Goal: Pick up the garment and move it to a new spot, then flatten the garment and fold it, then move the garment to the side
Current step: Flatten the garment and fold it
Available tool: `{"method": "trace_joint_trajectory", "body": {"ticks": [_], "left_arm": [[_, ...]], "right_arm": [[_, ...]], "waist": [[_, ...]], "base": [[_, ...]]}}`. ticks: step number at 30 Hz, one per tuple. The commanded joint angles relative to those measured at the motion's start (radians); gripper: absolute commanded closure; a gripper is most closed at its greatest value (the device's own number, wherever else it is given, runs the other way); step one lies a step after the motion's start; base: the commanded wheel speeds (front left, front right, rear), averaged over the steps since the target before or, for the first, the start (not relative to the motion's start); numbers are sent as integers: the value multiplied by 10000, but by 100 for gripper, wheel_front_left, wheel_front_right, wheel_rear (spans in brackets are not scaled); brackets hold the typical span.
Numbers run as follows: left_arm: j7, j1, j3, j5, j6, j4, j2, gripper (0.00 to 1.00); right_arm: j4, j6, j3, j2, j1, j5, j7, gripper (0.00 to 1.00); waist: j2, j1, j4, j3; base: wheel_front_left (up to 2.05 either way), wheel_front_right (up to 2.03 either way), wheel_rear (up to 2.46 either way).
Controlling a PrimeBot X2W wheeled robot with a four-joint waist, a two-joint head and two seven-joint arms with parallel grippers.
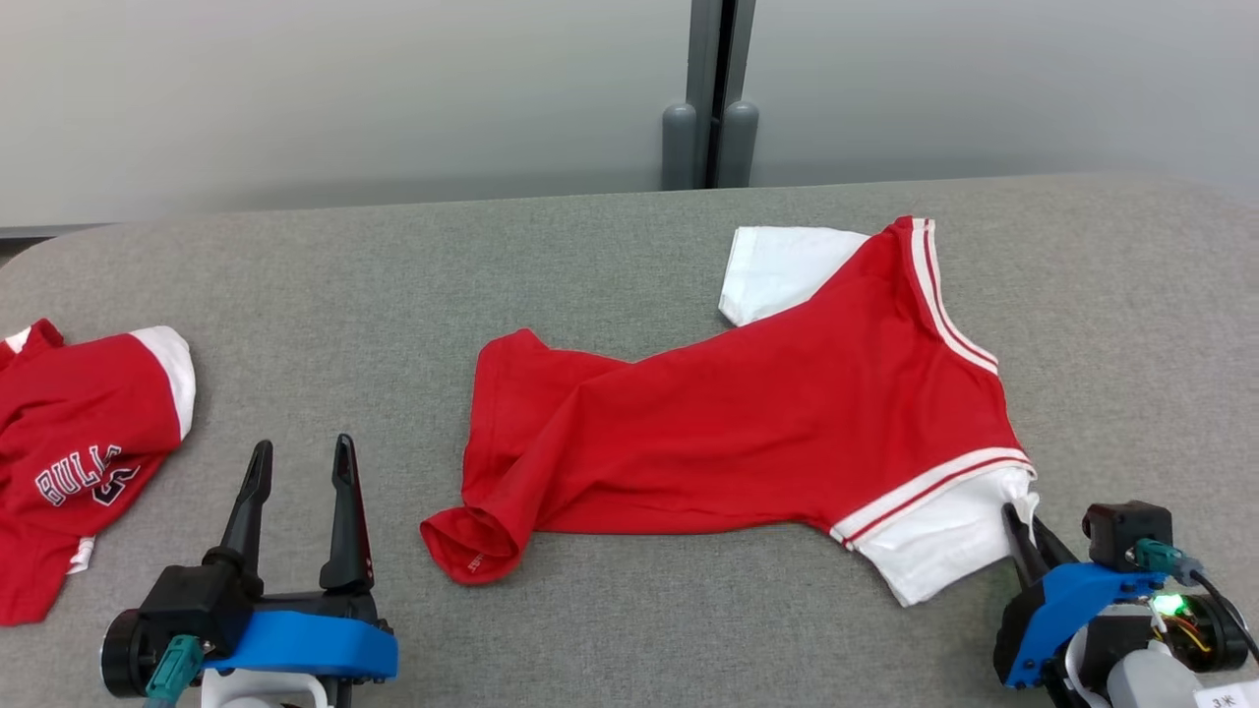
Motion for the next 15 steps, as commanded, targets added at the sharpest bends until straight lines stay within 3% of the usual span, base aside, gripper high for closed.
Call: {"method": "trace_joint_trajectory", "body": {"ticks": [1, 10, 11, 12, 13, 15], "left_arm": [[-30, 93, 5, 24, -19, -1, 5, 0], [-30, 288, 19, 18, -19, 13, -36, 0], [-29, 311, 31, 10, -19, 22, -36, 0], [-30, 333, 42, 3, -20, 26, -38, 0], [-29, 347, 54, -3, -20, 27, -39, 0], [-30, 362, 44, -1, -20, 47, -40, 0]], "right_arm": [[-285, -2, 11, -106, 381, 170, 79, 100], [-2708, -2, -292, -258, 2404, 822, 1483, 100], [-2952, -2, -365, -274, 2579, 836, 1585, 66], [-3203, -2, -463, -266, 2711, 836, 1609, 10], [-3415, -2, -527, -248, 2830, 814, 1656, 0], [-3829, -1, -608, -217, 2962, 800, 1653, 0]], "waist": [[0, 1, -110, -102], [0, 1, -250, -386], [0, 1, -258, -412], [0, 1, -267, -432], [0, 1, -274, -452], [0, 1, -268, -493]], "base": [[0, 0, 0], [0, 0, 0], [0, 0, 0], [0, 0, 0], [0, 0, 0], [0, 0, 0]]}}
